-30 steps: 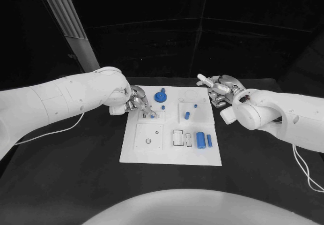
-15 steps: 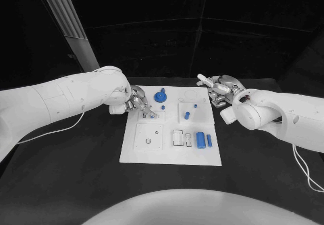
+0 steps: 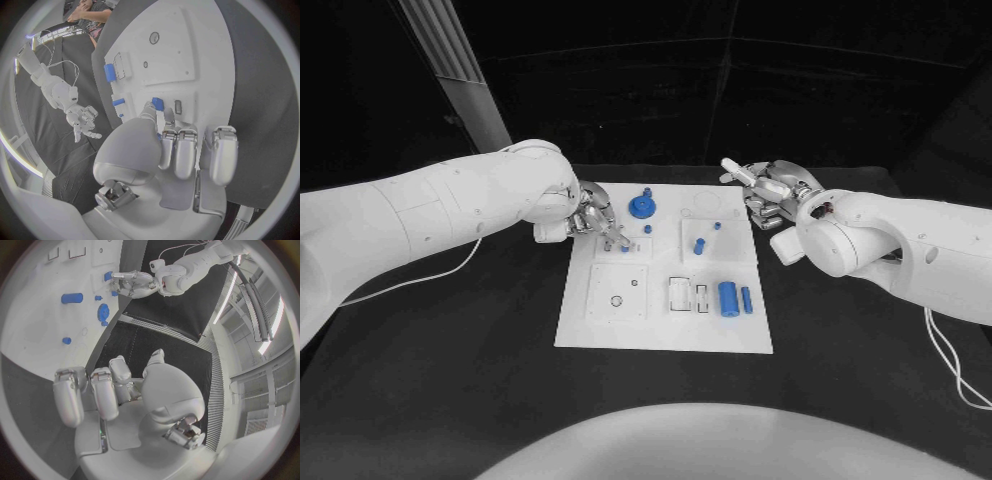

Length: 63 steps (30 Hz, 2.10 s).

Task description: Assemble the parts on the task board

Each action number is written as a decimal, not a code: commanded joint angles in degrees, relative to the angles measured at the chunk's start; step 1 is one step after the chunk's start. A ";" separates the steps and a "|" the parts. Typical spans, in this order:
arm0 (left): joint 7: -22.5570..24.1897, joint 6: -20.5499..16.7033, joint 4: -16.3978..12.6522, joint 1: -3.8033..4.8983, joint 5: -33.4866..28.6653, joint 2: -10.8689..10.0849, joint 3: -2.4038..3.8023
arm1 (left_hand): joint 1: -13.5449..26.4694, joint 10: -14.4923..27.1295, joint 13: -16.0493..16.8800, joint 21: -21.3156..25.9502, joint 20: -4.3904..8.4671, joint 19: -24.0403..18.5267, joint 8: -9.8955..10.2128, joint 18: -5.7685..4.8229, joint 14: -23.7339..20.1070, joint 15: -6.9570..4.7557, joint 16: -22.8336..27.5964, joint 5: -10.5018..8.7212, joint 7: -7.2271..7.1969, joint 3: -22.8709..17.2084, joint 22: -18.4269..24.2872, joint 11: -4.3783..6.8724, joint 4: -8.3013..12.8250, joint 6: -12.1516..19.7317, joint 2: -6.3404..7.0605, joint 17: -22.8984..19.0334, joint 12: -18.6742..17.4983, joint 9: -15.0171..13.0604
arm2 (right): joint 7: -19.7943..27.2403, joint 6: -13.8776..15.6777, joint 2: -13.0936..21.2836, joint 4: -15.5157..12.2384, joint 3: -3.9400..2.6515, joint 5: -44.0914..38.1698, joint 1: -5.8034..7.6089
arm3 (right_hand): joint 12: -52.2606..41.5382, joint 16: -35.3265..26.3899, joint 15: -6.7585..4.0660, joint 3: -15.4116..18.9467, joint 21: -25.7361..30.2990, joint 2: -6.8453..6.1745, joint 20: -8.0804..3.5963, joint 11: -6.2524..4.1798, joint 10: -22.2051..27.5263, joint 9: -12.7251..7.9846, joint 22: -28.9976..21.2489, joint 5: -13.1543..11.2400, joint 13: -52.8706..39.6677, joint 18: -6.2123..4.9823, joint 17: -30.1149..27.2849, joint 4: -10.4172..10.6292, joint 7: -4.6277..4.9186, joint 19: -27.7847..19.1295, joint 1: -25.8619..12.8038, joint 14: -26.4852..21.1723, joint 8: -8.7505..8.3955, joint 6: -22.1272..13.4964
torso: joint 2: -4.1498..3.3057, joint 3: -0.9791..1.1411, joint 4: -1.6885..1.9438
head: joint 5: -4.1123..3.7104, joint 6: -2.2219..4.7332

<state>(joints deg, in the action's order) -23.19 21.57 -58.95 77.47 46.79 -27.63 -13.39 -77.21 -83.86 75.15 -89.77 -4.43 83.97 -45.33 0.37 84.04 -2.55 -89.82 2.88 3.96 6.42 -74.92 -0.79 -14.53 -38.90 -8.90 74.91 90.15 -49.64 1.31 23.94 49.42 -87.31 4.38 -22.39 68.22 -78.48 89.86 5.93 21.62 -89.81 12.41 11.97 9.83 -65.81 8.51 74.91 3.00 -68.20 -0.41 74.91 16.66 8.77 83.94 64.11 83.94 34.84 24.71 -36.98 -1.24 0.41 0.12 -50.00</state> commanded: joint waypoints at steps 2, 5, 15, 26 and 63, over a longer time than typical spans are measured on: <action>-0.16 0.49 0.35 0.10 0.18 0.14 0.01 | -1.70 -6.14 14.85 -0.23 0.32 6.03 0.49 -0.37 5.96 -0.45 -0.18 -0.15 -0.38 -0.56 -15.08 0.56 -0.06 0.05 -1.73 15.09 -0.15 0.13 | 0.08 -0.38 -0.04 -0.12 -0.03 -0.01 0.08 | 0.36 0.14 0.38 0.31 -0.19 0.41 0.39 0.02 0.38 -0.07 15.09 -0.26 0.07 0.41 15.09 -0.16 5.38 6.06 0.03 6.06 0.20 -0.45 | 0.01 0.01 0.05 | 0.01 0.00; -0.15 0.45 0.45 0.10 0.18 0.17 0.01 | -1.90 -6.14 14.85 -0.23 0.31 6.03 0.56 -0.37 5.96 -0.47 -0.18 -0.16 -0.40 -0.69 -15.08 0.58 -0.13 0.03 -1.87 15.09 -0.15 0.15 | 0.08 -0.38 -0.06 -0.14 -0.03 -0.01 0.08 | 0.36 0.14 0.38 0.31 -0.19 0.41 0.39 0.02 0.38 -0.07 15.09 -0.26 0.07 0.41 15.09 -0.16 5.38 6.06 0.03 6.06 0.20 -0.45 | 0.04 0.01 0.04 | -0.01 0.00; -0.01 0.49 0.74 0.09 0.18 0.45 0.01 | -3.00 -6.14 14.85 -0.23 0.25 6.03 0.82 -0.37 5.96 -0.56 -0.18 -0.15 -0.52 -1.31 -15.08 0.68 -0.15 -0.06 -2.24 15.09 -0.15 0.19 | 0.04 -0.37 0.01 -0.18 -0.03 -0.01 0.08 | 0.36 0.14 0.38 0.31 -0.19 0.41 0.39 0.02 0.38 -0.07 15.09 -0.26 0.07 0.41 15.09 -0.16 5.38 6.06 0.03 6.06 0.20 -0.45 | 0.02 -0.01 -0.01 | -0.09 0.00; 0.50 -0.05 1.23 0.07 0.18 0.93 0.01 | -2.63 -6.14 14.85 -0.23 0.22 6.03 1.02 -0.37 5.96 -0.55 -0.18 -0.15 -0.38 -1.22 -15.08 0.59 -1.24 -0.22 -2.41 15.09 -0.15 0.20 | -0.02 -0.42 -0.05 -0.19 -0.03 -0.01 0.08 | 0.36 0.14 0.38 0.31 -0.19 0.41 0.39 0.02 0.38 -0.07 15.09 -0.26 0.07 0.41 15.09 -0.16 5.38 6.06 0.03 6.06 0.20 -0.45 | 0.03 0.01 0.03 | -0.14 0.00; 5.23 -3.32 0.35 0.06 0.16 -0.20 0.02 | -1.65 -6.14 14.85 -0.23 0.25 6.03 1.31 -0.37 5.96 -0.37 -0.18 -0.15 -0.06 -0.08 -15.08 0.31 -2.24 -0.72 -0.68 15.09 -0.15 -0.04 | -0.13 -0.55 -0.11 -0.02 -0.01 -0.01 0.07 | 0.36 0.14 0.41 0.34 -0.19 0.46 0.42 0.04 0.42 -0.11 15.09 -0.26 0.12 0.41 15.09 -0.16 5.39 6.06 0.13 6.06 0.24 -0.49 | 0.05 0.01 0.10 | -0.04 0.00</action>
<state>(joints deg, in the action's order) -21.46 20.26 -58.32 77.44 46.82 -27.65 -13.39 -78.44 -83.88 75.16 -89.77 -4.44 83.96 -44.40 0.37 83.97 -2.87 -89.82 2.88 3.89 6.10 -74.92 -0.78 -16.82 -39.23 -8.50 74.90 90.14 -49.63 0.95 23.82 49.29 -87.27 4.40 -22.39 68.21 -78.48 89.86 5.93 21.62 -89.81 12.47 11.97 9.83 -65.81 8.45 74.91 3.00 -68.15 -0.41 74.90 16.65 8.78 83.94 64.17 83.94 34.84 24.72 -36.94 -1.24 0.48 -0.07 -50.00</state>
